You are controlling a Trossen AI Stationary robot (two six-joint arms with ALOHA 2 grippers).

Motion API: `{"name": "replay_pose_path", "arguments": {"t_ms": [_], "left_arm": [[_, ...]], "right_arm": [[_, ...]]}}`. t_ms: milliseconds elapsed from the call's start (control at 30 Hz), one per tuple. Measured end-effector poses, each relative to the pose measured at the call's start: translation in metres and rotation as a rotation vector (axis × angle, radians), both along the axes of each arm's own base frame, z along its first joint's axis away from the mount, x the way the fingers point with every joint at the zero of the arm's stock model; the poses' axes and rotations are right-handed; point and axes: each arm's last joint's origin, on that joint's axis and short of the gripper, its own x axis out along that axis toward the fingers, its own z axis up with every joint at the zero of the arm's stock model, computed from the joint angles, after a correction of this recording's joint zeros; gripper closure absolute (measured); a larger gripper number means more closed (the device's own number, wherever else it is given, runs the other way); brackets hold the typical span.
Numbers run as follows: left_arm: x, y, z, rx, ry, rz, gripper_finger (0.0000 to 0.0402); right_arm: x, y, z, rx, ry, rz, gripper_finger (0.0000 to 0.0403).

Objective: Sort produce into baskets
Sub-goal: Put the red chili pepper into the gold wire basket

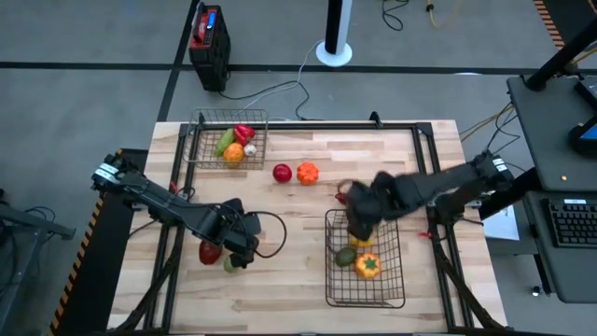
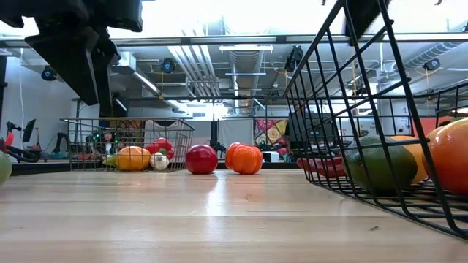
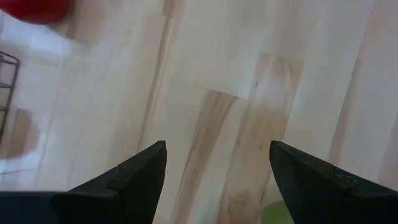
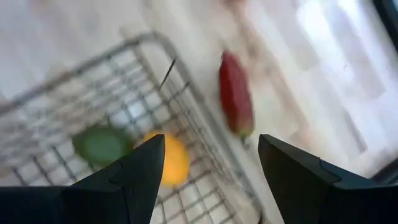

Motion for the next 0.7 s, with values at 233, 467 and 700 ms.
{"name": "replay_pose_path", "arguments": {"t_ms": [233, 467, 700], "left_arm": [[0.000, 0.000, 0.000, 0.008, -0.004, 0.002, 0.0136], [0.000, 0.000, 0.000, 0.007, -0.008, 0.007, 0.0135], [0.001, 0.001, 0.000, 0.026, -0.020, 0.014, 0.0135]], "right_arm": [[0.013, -0.067, 0.002, 0.064, 0.023, -0.023, 0.0163], [0.009, -0.119, -0.007, 0.129, 0.082, 0.039, 0.0172], [0.008, -0.136, -0.030, 0.204, 0.085, 0.085, 0.0158]]}}
